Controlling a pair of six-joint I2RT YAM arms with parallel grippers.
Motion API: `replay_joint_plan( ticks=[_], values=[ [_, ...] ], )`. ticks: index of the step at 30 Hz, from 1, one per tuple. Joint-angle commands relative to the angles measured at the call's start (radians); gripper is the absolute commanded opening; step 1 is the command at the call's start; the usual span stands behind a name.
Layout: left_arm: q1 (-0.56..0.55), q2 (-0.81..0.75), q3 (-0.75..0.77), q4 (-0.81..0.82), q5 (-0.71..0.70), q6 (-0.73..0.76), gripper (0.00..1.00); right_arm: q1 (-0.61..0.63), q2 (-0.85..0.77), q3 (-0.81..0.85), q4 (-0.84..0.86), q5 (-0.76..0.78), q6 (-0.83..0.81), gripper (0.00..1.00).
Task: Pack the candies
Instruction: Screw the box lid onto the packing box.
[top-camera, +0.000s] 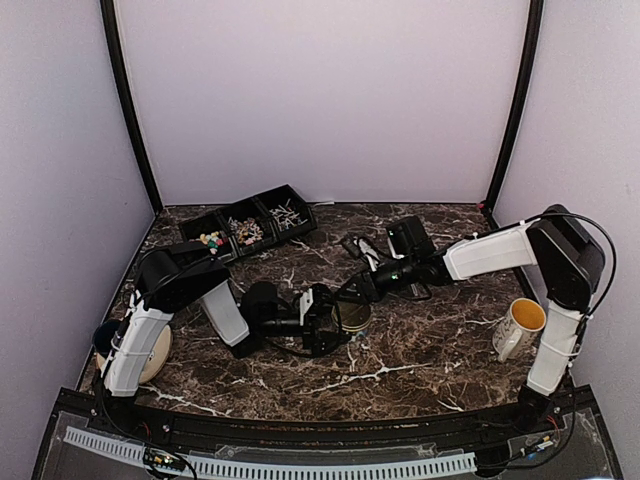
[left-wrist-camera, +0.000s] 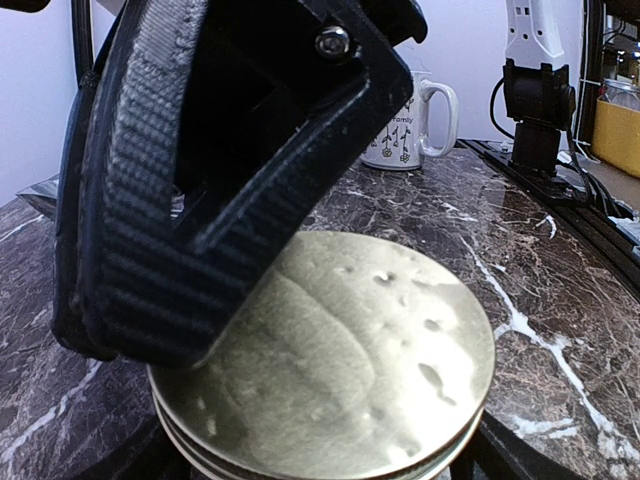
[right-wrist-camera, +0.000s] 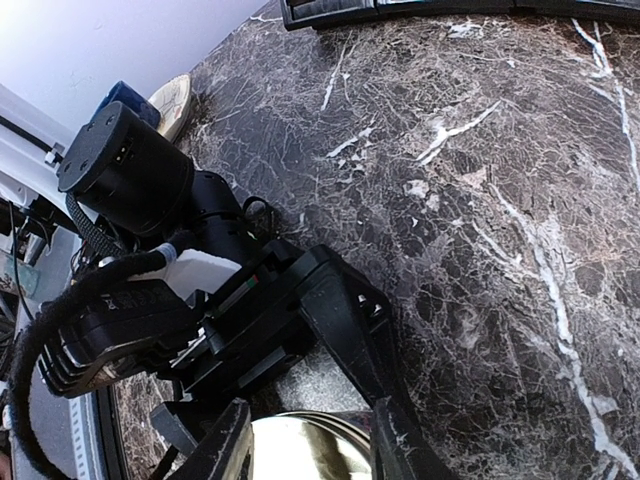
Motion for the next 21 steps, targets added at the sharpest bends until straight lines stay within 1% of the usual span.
replay_joint_plan(
  ticks=[1,9,13,21],
  values=[
    [0.009,0.072,-0.013,-0.179,-0.006,0.029,0.88,-0.005,0.006,0.013,0.033,-0.028,-0.007,0.39],
    [0.009,0.073,-0.013,-0.180,-0.008,0.029,0.88,-0.006,-0.008,-0.020,0.033,-0.022,-0.009,0.37],
    [0.009,0.073,-0.012,-0.182,-0.006,0.029,0.88,-0.009,-0.027,-0.031,0.044,-0.013,-0.012,0.40],
    [0.009,0.073,-0.011,-0.181,-0.005,0.029,0.88,-0.026,-0.011,0.000,0.056,-0.020,-0.007,0.42]
  ],
)
